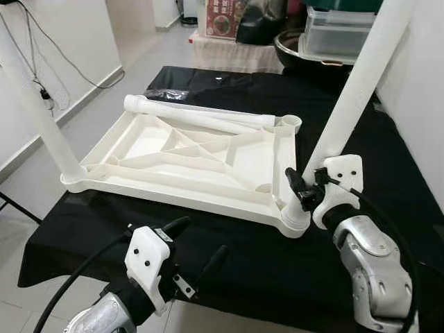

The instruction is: Building children table

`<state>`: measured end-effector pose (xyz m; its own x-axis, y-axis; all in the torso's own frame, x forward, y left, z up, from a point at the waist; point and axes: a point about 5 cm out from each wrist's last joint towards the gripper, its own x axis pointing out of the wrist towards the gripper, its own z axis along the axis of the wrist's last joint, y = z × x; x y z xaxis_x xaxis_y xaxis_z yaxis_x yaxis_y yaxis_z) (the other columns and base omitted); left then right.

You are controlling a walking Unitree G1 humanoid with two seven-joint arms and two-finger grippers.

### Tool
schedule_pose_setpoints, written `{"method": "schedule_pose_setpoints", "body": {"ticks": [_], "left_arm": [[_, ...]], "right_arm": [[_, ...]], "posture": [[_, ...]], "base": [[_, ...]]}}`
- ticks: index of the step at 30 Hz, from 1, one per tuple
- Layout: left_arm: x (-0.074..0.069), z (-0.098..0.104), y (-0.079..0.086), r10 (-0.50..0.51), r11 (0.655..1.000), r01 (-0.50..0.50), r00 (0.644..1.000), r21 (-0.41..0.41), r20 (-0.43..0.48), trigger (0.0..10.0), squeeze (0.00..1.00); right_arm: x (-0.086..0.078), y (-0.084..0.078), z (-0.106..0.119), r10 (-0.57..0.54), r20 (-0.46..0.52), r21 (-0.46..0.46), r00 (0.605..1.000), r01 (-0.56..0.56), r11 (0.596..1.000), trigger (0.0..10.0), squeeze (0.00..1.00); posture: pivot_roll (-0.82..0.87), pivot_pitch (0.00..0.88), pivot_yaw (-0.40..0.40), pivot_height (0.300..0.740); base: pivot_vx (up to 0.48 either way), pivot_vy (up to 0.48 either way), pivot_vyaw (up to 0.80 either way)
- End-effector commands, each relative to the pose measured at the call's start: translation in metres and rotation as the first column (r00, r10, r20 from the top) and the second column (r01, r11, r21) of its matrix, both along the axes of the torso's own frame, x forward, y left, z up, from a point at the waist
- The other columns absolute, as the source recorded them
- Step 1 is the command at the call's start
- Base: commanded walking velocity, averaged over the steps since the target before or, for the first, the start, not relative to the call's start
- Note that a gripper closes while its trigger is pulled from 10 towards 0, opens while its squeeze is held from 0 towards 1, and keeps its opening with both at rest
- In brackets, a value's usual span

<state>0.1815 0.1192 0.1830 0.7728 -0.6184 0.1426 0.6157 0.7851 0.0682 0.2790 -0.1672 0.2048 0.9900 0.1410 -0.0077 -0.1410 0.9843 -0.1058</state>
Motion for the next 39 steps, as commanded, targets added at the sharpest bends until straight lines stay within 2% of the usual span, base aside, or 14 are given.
{"method": "schedule_pose_setpoints", "body": {"ticks": [1, 9, 10, 11, 14, 19, 20, 24, 28, 33, 34, 35, 36, 39], "left_arm": [[0.0, -0.003, 0.0, -0.005, 1.0, 0.004, 1.0, -0.013, -0.019, 10.0, 0.0], [0.001, -0.002, -0.001, -0.003, 1.0, 0.002, 1.0, -0.016, -0.017, 10.0, 0.0], [0.001, -0.002, -0.001, -0.001, 1.0, 0.001, 1.0, -0.016, -0.016, 10.0, 0.0], [0.001, -0.002, -0.001, 0.0, 1.0, 0.0, 1.0, -0.017, -0.016, 10.0, 0.0], [0.001, -0.002, -0.001, -0.001, 1.0, 0.001, 1.0, -0.017, -0.016, 10.0, 0.0], [0.001, -0.002, -0.001, -0.003, 1.0, 0.003, 1.0, -0.019, -0.017, 10.0, 0.0], [0.001, -0.002, -0.002, -0.003, 1.0, 0.003, 1.0, -0.02, -0.018, 10.0, 0.0], [0.001, -0.002, -0.002, -0.003, 1.0, 0.003, 1.0, -0.02, -0.018, 10.0, 0.0], [0.001, -0.001, -0.001, -0.001, 1.0, 0.001, 1.0, -0.02, -0.016, 10.0, 0.0], [0.001, -0.001, -0.001, -0.001, 1.0, 0.0, 1.0, -0.019, -0.016, 10.0, 0.0], [0.001, 0.0, 0.0, 0.001, 1.0, -0.001, 1.0, -0.018, -0.015, 10.0, 0.0], [0.001, 0.0, 0.0, 0.002, 1.0, -0.002, 1.0, -0.017, -0.015, 10.0, 0.0], [0.001, 0.0, 0.0, 0.002, 1.0, -0.003, 1.0, -0.016, -0.015, 10.0, 0.0], [0.001, 0.0, 0.0, 0.003, 1.0, -0.003, 1.0, -0.017, -0.014, 10.0, 0.0]], "right_arm": [[0.0, -0.008, -0.021, -0.124, -0.123, -0.069, 0.985, 0.116, 0.991, 0.0, 0.0], [0.003, 0.01, -0.016, -0.075, -0.123, -0.037, 0.99, 0.071, 0.997, 0.0, 0.0], [0.004, 0.016, -0.013, -0.025, -0.117, -0.007, 0.993, 0.025, 1.0, 10.0, 0.0], [0.007, 0.027, -0.006, 0.102, -0.086, 0.065, 0.991, -0.097, 0.993, 10.0, 1.0], [0.009, 0.038, 0.004, 0.254, -0.028, 0.135, 0.967, -0.249, 0.959, 10.0, 1.0], [0.014, 0.039, 0.024, 0.393, 0.078, 0.129, 0.916, -0.4, 0.907, 10.0, 1.0], [0.013, 0.043, 0.029, 0.536, 0.094, 0.119, 0.839, -0.544, 0.831, 10.0, 0.0], [0.012, 0.045, 0.029, 0.632, 0.082, 0.069, 0.771, -0.637, 0.768, 10.0, 0.0], [0.01, 0.046, 0.027, 0.758, 0.054, 0.032, 0.65, -0.76, 0.65, 10.0, 0.0], [0.019, 0.044, 0.023, 0.799, 0.037, 0.016, 0.6, -0.8, 0.6, 10.0, 0.0], [0.02, 0.043, 0.021, 0.8, 0.034, 0.015, 0.599, -0.801, 0.598, 4.2, 0.0], [0.021, 0.043, 0.02, 0.802, 0.032, 0.014, 0.597, -0.802, 0.597, 4.2, 0.0], [0.023, 0.043, 0.016, 0.796, 0.021, 0.019, 0.604, -0.797, 0.604, 0.0, 0.0], [0.024, 0.042, 0.009, 0.777, -0.006, 0.028, 0.63, -0.776, 0.63, 0.0, 0.0]], "posture": [[0.1, 0.176, -0.06, 0.74], [0.1, 0.181, -0.065, 0.74], [0.1, 0.181, -0.065, 0.74], [0.1, 0.183, -0.063, 0.74], [0.09, 0.184, -0.061, 0.74], [0.1, 0.185, -0.061, 0.74], [0.1, 0.187, -0.062, 0.74], [0.1, 0.19, -0.061, 0.74], [0.11, 0.191, -0.057, 0.74], [0.11, 0.191, -0.057, 0.74], [0.12, 0.192, -0.059, 0.74], [0.12, 0.193, -0.06, 0.74], [0.12, 0.194, -0.06, 0.74], [0.12, 0.194, -0.061, 0.74]], "base": [[0.0, 0.0, 0.0], [0.0, 0.0, 0.0], [0.0, 0.0, 0.0], [0.0, 0.0, 0.0], [0.0, 0.0, 0.0], [0.0, 0.0, 0.0], [0.0, 0.0, 0.0], [0.0, 0.0, 0.0], [0.0, 0.0, 0.0], [0.0, 0.0, 0.0], [0.0, 0.0, 0.0], [0.0, 0.0, 0.0], [0.0, 0.0, 0.0], [0.0, 0.0, 0.0]]}}
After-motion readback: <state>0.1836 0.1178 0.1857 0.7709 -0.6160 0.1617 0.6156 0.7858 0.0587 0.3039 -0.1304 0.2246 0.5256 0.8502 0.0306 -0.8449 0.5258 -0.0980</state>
